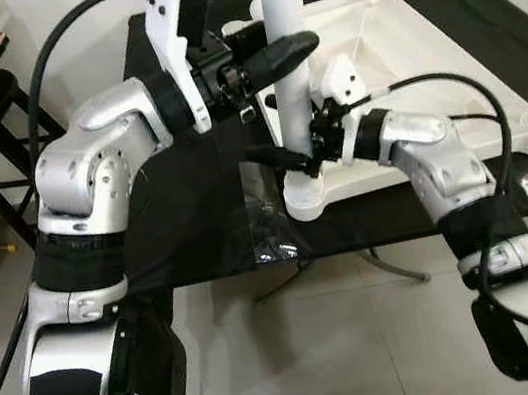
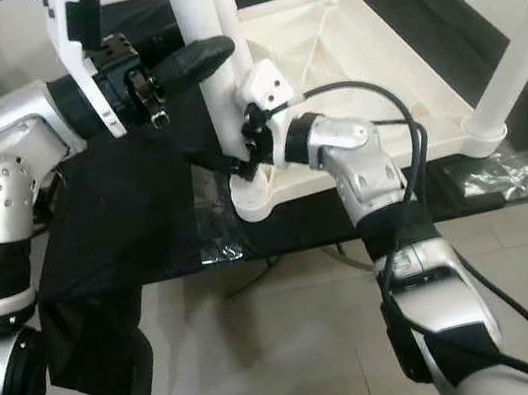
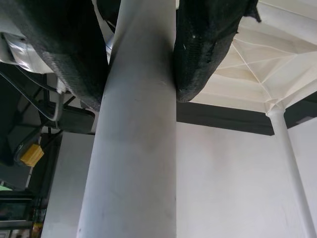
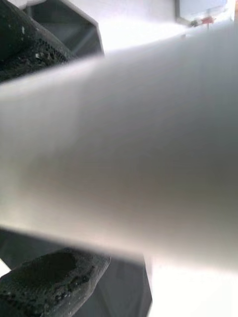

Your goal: Building children table

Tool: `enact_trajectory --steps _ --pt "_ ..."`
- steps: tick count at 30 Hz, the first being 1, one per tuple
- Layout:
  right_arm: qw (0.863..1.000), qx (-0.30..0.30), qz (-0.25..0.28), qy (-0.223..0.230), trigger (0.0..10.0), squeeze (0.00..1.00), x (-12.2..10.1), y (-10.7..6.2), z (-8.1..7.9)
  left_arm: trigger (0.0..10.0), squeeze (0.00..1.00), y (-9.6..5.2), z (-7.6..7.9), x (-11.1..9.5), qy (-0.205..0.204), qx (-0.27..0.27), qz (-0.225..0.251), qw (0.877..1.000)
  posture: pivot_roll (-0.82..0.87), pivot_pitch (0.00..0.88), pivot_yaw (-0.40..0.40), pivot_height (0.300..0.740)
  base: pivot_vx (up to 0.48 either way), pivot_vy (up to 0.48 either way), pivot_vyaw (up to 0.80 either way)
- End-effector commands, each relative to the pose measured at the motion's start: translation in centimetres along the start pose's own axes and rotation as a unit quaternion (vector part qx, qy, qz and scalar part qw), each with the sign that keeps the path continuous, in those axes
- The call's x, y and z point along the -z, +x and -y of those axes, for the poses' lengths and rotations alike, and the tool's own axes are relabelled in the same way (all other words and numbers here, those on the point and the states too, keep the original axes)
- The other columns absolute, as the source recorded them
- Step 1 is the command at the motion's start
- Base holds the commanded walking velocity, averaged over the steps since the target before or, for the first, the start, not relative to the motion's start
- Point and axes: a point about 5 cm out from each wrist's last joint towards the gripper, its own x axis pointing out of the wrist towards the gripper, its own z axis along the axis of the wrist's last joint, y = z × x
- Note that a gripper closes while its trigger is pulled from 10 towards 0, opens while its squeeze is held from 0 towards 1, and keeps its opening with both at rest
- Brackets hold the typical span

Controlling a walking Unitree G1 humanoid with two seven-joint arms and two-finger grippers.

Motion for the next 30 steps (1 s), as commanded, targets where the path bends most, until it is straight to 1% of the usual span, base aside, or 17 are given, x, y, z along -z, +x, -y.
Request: enact_trajectory --steps 1,2,3,8,16,17,18,19,20,22,23,24,25,27,28,29,30 --pt "0.999 -0.027 0.029 0.015 2.5 0.00 -0.5 0.8 0.0 0.0 0.00 1.6 1.7 0.1 0.006 0.096 -0.011 0.995 0.06 0.163 0.086 0.740 0.000 0.000 0.00" --pt "0.999 -0.031 0.033 0.021 2.5 0.00 -0.5 0.9 0.1 0.0 0.00 1.7 1.6 0.1 0.005 0.100 -0.012 0.995 0.06 0.163 0.086 0.740 0.000 0.000 0.00" --pt "0.998 -0.035 0.039 0.031 0.0 0.00 -0.5 0.9 0.2 0.0 0.00 1.9 1.6 0.1 0.005 0.103 -0.015 0.995 0.06 0.166 0.091 0.740 0.000 0.000 0.00" --pt "0.997 -0.045 0.042 0.046 0.0 0.00 -0.3 1.0 0.3 0.0 0.00 2.4 1.3 0.2 0.006 0.116 -0.022 0.993 0.06 0.170 0.098 0.740 0.000 0.000 0.00" --pt "0.997 -0.052 0.033 0.045 0.0 0.00 0.1 1.1 0.3 0.0 0.00 3.1 1.0 0.4 0.007 0.123 -0.025 0.992 0.05 0.175 0.100 0.740 0.000 0.000 0.00" --pt "0.998 -0.044 0.030 0.042 0.0 0.00 0.1 1.2 0.4 3.6 0.00 3.2 0.7 0.5 0.001 0.113 -0.025 0.993 0.05 0.177 0.098 0.740 0.000 0.000 0.00" --pt "0.998 -0.032 0.028 0.041 0.0 0.00 0.1 1.3 0.6 10.0 1.00 3.4 0.5 0.7 -0.004 0.104 -0.028 0.994 0.04 0.179 0.093 0.740 0.000 0.000 0.00" --pt "0.998 -0.032 0.028 0.041 0.0 0.00 0.1 1.3 0.6 10.0 1.00 3.4 0.5 0.7 -0.004 0.104 -0.028 0.994 0.04 0.179 0.093 0.740 0.000 0.000 0.00" --pt "0.999 0.001 0.022 0.041 0.0 0.00 0.4 1.4 0.9 10.0 1.00 3.5 -0.2 0.8 -0.007 0.070 -0.027 0.997 0.04 0.182 0.088 0.740 0.000 0.000 0.00" --pt "0.999 0.001 0.022 0.041 0.0 0.00 0.4 1.4 0.9 10.0 1.00 3.5 -0.2 0.8 -0.007 0.070 -0.027 0.997 0.04 0.182 0.088 0.740 0.000 0.000 0.00" --pt "0.999 0.016 0.020 0.041 0.0 0.00 0.5 1.4 1.0 10.0 1.00 3.5 -0.6 0.7 -0.008 0.055 -0.024 0.998 0.04 0.182 0.088 0.740 0.000 0.000 0.00" --pt "0.998 0.046 0.020 0.048 0.0 0.00 0.7 1.4 1.2 10.0 0.00 3.2 -1.2 0.5 -0.009 0.031 -0.016 0.999 0.03 0.185 0.078 0.740 0.000 0.000 0.00" --pt "0.994 0.092 0.016 0.056 0.0 0.00 1.3 1.7 1.0 10.0 0.00 2.8 -1.9 0.2 -0.014 0.001 -0.004 1.000 0.02 0.186 0.066 0.740 0.000 0.000 0.00" --pt "0.994 0.092 0.016 0.056 0.0 0.00 1.3 1.7 1.0 10.0 0.00 2.8 -1.9 0.2 -0.014 0.001 -0.004 1.000 0.02 0.186 0.066 0.740 0.000 0.000 0.00" --pt "0.991 0.121 0.014 0.061 0.0 0.00 1.7 1.9 0.9 10.0 0.00 2.4 -2.4 -0.1 -0.017 -0.017 0.004 1.000 0.02 0.186 0.062 0.740 0.000 0.000 0.00" --pt "0.968 0.236 -0.001 0.088 0.0 0.00 3.2 2.5 -0.2 10.0 0.00 1.8 -2.9 -0.2 -0.022 -0.038 0.011 0.999 0.03 0.190 0.051 0.740 0.000 0.000 0.00" --pt "0.941 0.320 -0.021 0.108 0.0 0.00 4.7 2.7 -2.3 10.0 0.00 1.3 -3.2 -0.3 -0.028 -0.050 0.016 0.998 0.03 0.196 0.049 0.740 0.000 0.000 0.00"
